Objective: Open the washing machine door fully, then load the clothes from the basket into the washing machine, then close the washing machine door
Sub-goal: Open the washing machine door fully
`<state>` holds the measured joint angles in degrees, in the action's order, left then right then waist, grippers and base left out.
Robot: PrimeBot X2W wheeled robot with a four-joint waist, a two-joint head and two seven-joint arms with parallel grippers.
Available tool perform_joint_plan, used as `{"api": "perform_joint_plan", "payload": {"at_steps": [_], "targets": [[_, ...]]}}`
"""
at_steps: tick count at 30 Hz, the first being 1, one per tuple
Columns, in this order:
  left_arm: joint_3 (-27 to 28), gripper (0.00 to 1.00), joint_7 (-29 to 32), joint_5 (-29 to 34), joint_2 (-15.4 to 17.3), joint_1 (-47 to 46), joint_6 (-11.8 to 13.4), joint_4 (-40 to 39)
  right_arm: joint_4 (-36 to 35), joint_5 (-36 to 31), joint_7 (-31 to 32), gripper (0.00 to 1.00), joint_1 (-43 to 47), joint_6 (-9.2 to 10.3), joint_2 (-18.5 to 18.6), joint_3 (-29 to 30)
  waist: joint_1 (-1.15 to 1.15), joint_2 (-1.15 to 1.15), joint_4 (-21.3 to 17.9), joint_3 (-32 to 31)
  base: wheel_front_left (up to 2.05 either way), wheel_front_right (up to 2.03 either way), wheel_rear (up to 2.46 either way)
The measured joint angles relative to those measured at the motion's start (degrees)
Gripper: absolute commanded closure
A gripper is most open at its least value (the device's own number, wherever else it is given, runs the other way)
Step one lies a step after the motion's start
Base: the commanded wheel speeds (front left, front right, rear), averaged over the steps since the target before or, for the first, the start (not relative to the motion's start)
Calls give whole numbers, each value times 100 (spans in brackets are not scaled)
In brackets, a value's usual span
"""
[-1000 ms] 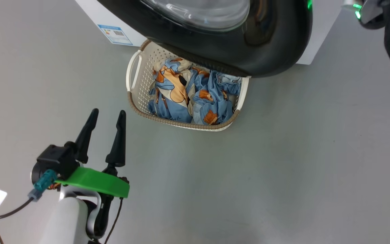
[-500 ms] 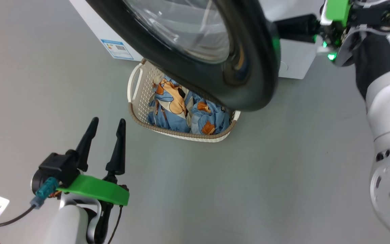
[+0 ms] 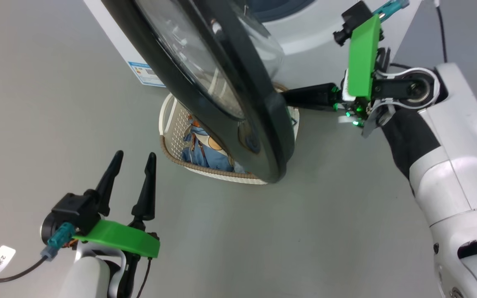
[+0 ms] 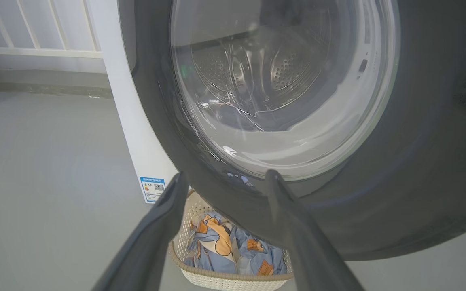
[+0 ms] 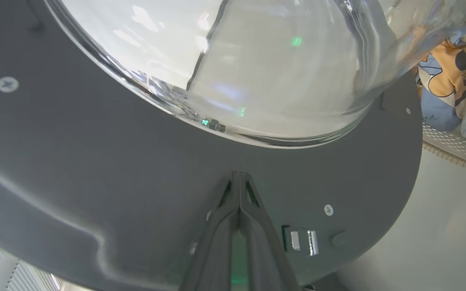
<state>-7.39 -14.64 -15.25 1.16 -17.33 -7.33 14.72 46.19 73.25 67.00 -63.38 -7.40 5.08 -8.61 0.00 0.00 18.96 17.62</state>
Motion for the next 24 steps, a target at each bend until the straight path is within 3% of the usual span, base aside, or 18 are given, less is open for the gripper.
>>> {"api": "perform_joint_plan", "payload": {"at_steps": [14, 24], "targets": [[-46, 0, -1, 0, 1, 3, 0, -23, -47, 1690, -724, 100, 116, 0, 8, -1549, 0, 0, 60, -44, 0, 0, 0], [-44, 0, 0, -1, 1, 3, 0, -25, -8, 2513, -1238, 100, 112, 0, 7, -2611, 0, 0, 46, -47, 0, 0, 0]]}}
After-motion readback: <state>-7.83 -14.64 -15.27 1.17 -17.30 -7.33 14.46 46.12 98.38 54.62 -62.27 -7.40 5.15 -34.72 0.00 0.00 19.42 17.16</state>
